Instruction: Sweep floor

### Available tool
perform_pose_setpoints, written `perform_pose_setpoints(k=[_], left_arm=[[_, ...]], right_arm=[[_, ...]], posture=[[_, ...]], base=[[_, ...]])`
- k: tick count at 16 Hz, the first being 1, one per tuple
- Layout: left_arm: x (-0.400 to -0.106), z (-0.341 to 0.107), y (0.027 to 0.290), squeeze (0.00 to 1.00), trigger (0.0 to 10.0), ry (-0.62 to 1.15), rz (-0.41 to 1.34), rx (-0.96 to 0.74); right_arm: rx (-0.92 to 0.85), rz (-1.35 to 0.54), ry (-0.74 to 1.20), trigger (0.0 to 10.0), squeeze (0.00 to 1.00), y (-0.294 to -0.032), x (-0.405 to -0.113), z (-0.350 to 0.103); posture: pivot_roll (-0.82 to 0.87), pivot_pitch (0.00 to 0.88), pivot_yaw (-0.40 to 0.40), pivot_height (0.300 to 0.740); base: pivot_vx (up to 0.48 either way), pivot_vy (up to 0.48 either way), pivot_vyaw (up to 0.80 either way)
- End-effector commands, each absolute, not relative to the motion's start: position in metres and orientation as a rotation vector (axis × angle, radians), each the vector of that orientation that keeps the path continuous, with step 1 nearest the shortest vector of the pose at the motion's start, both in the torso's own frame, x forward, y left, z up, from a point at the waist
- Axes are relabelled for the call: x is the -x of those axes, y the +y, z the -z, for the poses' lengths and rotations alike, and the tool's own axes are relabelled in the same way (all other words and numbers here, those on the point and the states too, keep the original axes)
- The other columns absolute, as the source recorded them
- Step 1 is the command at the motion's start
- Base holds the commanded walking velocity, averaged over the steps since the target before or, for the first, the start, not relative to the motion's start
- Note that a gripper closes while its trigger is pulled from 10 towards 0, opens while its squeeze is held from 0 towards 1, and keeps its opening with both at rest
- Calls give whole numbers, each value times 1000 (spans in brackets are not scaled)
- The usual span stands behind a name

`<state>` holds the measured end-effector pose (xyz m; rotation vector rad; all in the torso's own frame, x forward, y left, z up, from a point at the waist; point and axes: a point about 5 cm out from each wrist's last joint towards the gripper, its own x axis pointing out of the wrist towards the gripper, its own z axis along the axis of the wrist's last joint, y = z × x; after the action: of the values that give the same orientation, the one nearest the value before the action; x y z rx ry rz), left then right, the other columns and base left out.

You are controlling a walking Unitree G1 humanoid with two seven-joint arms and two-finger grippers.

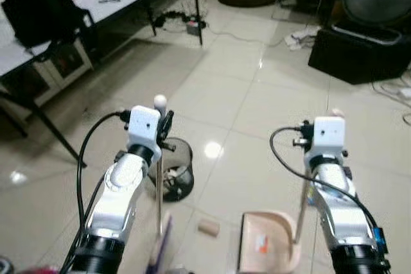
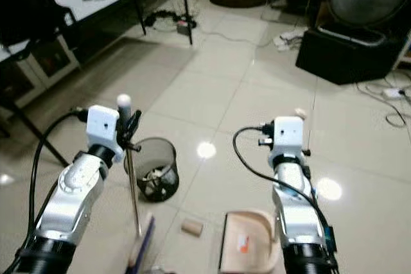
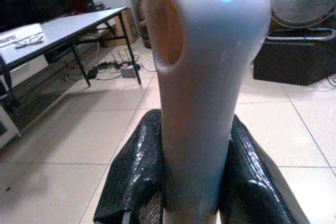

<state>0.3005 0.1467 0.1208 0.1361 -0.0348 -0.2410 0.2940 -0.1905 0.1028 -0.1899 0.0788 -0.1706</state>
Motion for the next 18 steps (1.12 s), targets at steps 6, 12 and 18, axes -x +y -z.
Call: perform_pose_setpoints(k=[6, 12, 18], left_arm=[[-299, -122, 150, 0, 10000, -53, 221, -148], [-299, -121, 141, 0, 10000, -51, 260, -143], [-295, -121, 142, 0, 10000, -54, 262, -126]], right_arm=[[174, 163, 19, 10000, 0, -187, -299, -115], [184, 172, 15, 10000, 0, -191, -296, -117], [213, 180, 11, 10000, 0, -196, -298, -118]], posture=[[-27, 35, 94, 740], [-37, 42, 106, 740], [-27, 79, 99, 740]], base=[[340, 0, 83], [341, 0, 0], [277, 0, 0]])
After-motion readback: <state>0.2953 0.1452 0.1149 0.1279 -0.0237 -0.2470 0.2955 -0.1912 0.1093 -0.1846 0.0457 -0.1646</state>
